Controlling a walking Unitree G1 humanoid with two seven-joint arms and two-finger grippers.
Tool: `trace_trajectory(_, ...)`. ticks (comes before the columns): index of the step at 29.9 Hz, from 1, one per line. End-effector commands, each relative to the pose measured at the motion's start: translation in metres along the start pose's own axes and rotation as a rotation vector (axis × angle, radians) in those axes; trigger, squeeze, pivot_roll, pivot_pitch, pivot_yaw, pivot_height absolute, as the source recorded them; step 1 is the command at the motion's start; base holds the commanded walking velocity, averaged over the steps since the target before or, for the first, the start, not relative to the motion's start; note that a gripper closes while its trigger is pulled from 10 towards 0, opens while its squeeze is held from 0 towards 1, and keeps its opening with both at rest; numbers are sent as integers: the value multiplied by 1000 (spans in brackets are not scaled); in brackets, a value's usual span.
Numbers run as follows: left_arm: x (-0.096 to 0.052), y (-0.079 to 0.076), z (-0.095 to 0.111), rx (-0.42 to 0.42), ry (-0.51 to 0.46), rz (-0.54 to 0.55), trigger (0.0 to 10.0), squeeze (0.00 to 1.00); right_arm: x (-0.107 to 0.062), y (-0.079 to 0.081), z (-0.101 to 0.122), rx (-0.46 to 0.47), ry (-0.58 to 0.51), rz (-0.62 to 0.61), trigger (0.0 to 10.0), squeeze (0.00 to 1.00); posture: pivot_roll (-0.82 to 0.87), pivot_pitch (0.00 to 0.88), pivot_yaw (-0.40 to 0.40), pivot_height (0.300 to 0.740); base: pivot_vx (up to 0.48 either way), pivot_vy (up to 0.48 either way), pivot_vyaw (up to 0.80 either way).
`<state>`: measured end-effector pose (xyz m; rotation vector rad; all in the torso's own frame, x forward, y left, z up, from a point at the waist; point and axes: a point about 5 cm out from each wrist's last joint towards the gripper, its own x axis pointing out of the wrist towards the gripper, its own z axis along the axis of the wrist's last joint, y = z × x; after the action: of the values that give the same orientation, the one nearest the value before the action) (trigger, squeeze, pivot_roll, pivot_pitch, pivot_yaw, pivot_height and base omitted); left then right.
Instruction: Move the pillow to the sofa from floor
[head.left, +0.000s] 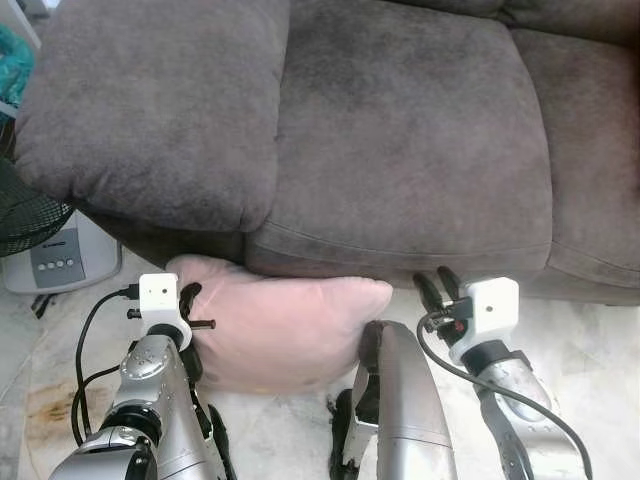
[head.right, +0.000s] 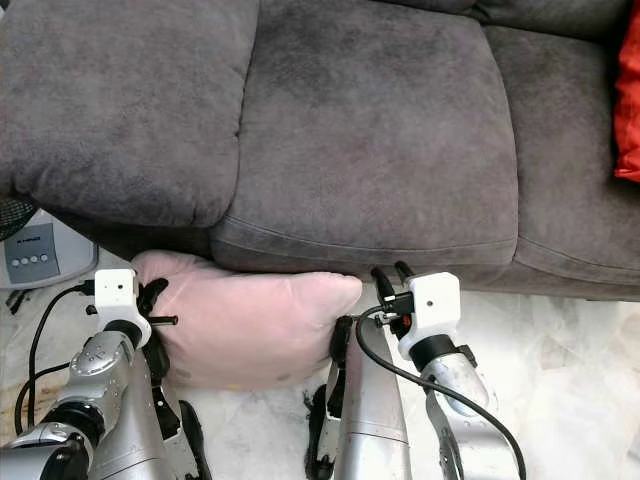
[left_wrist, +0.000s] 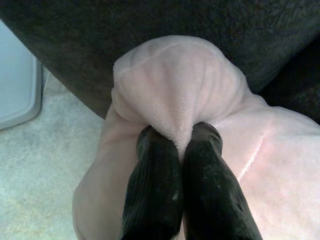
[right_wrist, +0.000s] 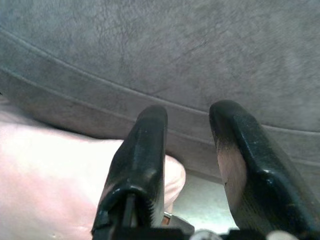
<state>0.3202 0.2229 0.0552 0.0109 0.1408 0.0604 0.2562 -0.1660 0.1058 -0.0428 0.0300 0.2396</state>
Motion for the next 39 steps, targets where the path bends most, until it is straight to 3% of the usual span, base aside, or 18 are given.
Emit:
trace_trajectory(1, -5, 3, 3, -10, -69, 25, 10000, 0, -4, -1, -11, 11, 35, -24, 10000, 0, 8, 340, -131, 493, 0, 0, 0)
trace_trajectory(8, -10, -21, 5, -37, -117, -26, 10000, 0, 1, 2, -16, 30, 26, -43, 10000, 0, 30, 321, -98, 493, 0, 0, 0)
trace_trajectory(14, -8, -28, 4, -51, -106, -40, 10000, 0, 5, 2, -16, 30, 15, -55, 10000, 0, 30, 315, -84, 493, 0, 0, 0)
trace_trajectory(31, -6, -29, 11, -63, -110, -39, 10000, 0, 12, 6, -21, 41, 2, -61, 10000, 0, 54, 302, -70, 493, 0, 0, 0)
trace_trajectory(39, -4, -28, 14, -66, -117, -39, 10000, 0, 15, 9, -23, 49, -4, -64, 10000, 0, 64, 291, -56, 493, -317, 0, 0)
